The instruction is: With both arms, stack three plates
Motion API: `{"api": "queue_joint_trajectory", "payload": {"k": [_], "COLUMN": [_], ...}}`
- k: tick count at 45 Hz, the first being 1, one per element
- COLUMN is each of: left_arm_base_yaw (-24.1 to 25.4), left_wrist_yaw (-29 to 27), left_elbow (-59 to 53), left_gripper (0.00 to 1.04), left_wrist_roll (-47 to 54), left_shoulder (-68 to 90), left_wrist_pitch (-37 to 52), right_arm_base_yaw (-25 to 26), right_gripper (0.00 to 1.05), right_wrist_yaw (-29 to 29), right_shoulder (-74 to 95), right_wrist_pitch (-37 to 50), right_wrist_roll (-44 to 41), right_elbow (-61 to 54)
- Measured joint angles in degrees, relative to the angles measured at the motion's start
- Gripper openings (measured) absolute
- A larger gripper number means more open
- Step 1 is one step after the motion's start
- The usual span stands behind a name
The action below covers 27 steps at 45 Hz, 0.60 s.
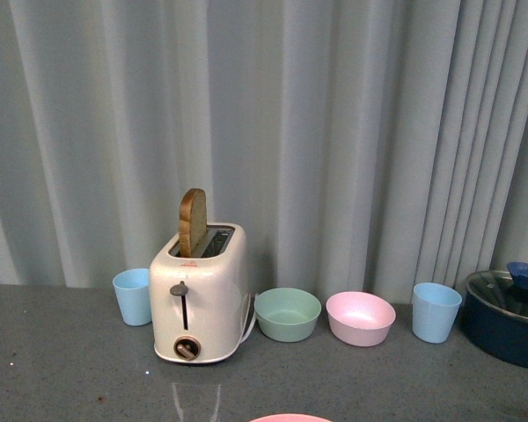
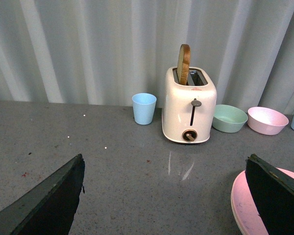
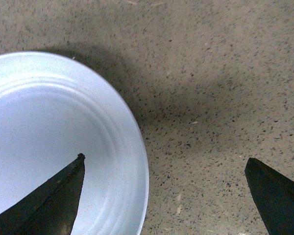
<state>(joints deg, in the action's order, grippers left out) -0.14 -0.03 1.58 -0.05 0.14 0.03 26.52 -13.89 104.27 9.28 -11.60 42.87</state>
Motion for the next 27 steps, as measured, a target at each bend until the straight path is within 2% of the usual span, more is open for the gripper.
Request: {"api": "queue_joint_trajectory", "payload": {"k": [9,27], "left_arm_base_yaw": [0.0,0.0], "left_wrist_yaw": [0.0,0.0], "left_elbow": [0.0,0.0], "left_gripper": [0.98,0.98], "left_wrist_roll": [0.0,0.0], "left_shoulder": [0.0,0.0], "left_wrist_pitch": [0.0,0.0], "right_arm_base_yaw": [0.1,0.0], "right_gripper": [0.97,0.97], "right_wrist_yaw": [-2.5,-4.7], "right_shoulder": [4.2,10.7], "right_wrist_pitch": [0.7,3.8], "right_wrist_roll": [-3.8,-3.7], "right_elbow": [-0.2,-0.4]}}
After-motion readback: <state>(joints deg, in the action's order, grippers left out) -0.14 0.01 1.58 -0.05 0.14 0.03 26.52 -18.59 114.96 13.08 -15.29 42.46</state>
